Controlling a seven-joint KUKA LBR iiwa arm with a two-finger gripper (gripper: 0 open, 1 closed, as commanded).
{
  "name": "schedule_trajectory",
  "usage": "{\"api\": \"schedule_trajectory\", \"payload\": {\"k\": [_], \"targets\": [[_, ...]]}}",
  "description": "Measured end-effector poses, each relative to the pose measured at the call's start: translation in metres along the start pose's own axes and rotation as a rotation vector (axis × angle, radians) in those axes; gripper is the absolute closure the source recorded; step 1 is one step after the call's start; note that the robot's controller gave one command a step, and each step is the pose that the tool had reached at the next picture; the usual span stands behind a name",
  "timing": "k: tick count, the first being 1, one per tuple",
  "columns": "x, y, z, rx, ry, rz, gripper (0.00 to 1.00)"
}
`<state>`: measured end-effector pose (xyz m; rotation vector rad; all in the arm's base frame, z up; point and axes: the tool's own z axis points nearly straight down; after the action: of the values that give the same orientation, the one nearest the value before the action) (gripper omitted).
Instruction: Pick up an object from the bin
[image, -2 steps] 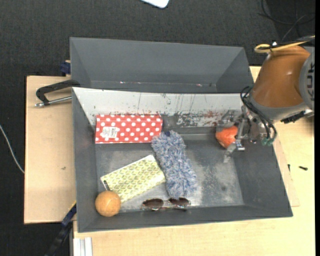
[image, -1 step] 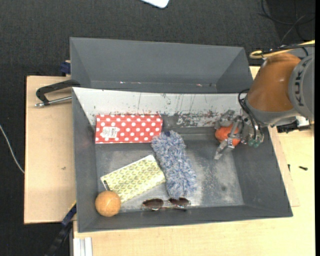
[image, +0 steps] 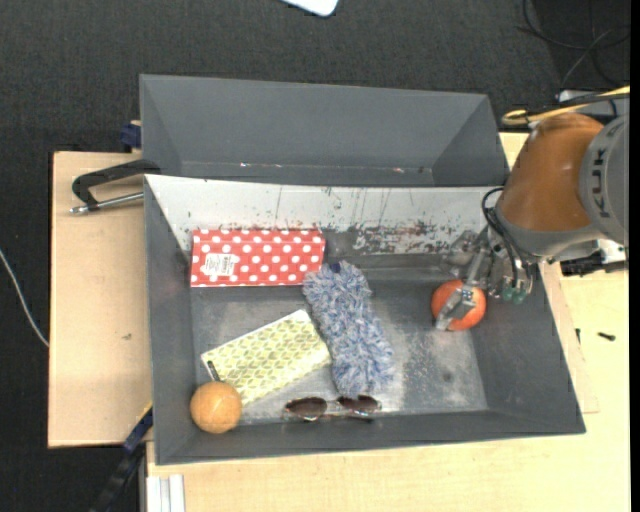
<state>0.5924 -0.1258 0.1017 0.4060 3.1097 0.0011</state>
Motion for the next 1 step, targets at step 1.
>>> {"api": "schedule_trajectory", "payload": {"k": [1], "targets": [[-0.0118,-0.0205,-0.0072,0.000,0.000,-0.155,0.00]]}}
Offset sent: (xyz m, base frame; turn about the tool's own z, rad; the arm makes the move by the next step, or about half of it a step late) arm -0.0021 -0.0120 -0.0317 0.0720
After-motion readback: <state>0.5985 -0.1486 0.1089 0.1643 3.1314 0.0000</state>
